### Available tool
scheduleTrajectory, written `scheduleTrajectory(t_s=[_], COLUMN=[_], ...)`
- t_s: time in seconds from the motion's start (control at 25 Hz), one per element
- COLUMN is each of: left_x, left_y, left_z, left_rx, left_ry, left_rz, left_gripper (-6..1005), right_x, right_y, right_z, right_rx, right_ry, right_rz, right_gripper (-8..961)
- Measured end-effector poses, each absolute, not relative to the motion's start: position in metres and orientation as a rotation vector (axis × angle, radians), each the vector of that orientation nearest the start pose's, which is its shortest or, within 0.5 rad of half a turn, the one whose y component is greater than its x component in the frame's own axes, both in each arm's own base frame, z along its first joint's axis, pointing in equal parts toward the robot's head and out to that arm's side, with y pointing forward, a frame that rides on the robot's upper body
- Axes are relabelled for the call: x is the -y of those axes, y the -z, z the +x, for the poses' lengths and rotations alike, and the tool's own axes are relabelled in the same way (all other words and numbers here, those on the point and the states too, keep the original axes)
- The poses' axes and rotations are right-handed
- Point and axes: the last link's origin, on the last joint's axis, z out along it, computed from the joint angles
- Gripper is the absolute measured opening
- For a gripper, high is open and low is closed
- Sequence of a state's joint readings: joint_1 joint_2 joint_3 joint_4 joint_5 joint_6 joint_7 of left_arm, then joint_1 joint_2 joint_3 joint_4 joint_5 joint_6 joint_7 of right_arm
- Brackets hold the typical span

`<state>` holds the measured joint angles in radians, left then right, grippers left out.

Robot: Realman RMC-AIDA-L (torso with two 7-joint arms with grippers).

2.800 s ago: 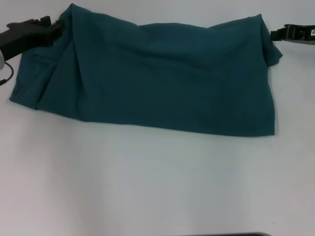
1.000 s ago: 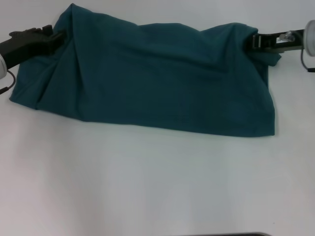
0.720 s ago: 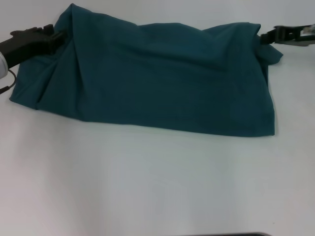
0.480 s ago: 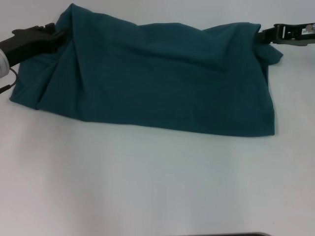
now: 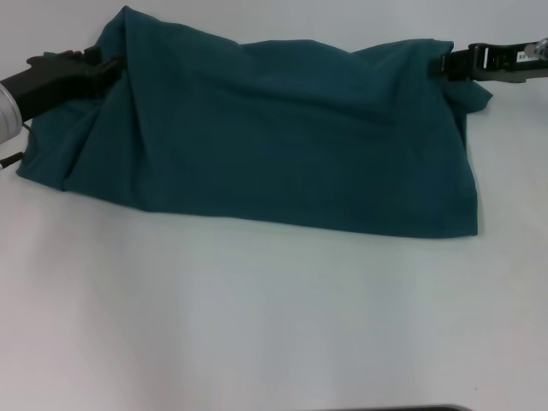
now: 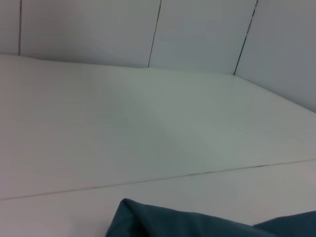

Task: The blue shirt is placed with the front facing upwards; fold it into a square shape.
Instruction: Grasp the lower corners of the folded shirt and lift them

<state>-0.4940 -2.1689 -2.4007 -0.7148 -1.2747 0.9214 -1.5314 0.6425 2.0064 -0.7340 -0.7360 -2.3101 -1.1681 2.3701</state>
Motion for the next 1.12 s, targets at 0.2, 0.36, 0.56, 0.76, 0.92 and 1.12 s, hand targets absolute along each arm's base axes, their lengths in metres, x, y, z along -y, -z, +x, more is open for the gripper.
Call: scheduleTrajectory(t_s=[0.2,0.36,0.56,0.76,0.92,1.12], left_x=[-0.381,-0.381,-0.381,-0.380,-0.380,-0.380], left_y=[0.000,0.000,0.000,0.000,0.001,0.001], left_z=[-0.300,-0.300,-0.300,-0.301,-0.302,-0.302], left_rx=[0.931,0.931,0.931,0.934,0.937,0.936], left_ry=[0.522,0.522,0.521,0.519,0.518,0.517], left_rz=[-2.114,-2.114,-2.114,-2.112,-2.112,-2.113], left_gripper=[384,384,384,384,384,385], right_x=[-0.403,-0.404,-0.408,-0.410,-0.410,-0.409], right_y=[-0.032,-0.021,-0.012,-0.012,-0.010,-0.006], right_z=[0.292,0.291,0.285,0.284,0.284,0.279], right_rx=[-1.551,-1.548,-1.534,-1.530,-1.532,-1.541], right_ry=[-0.324,-0.304,-0.294,-0.296,-0.302,-0.315], right_rz=[-2.100,-2.109,-2.128,-2.125,-2.121,-2.139], right_gripper=[454,471,493,498,412,206])
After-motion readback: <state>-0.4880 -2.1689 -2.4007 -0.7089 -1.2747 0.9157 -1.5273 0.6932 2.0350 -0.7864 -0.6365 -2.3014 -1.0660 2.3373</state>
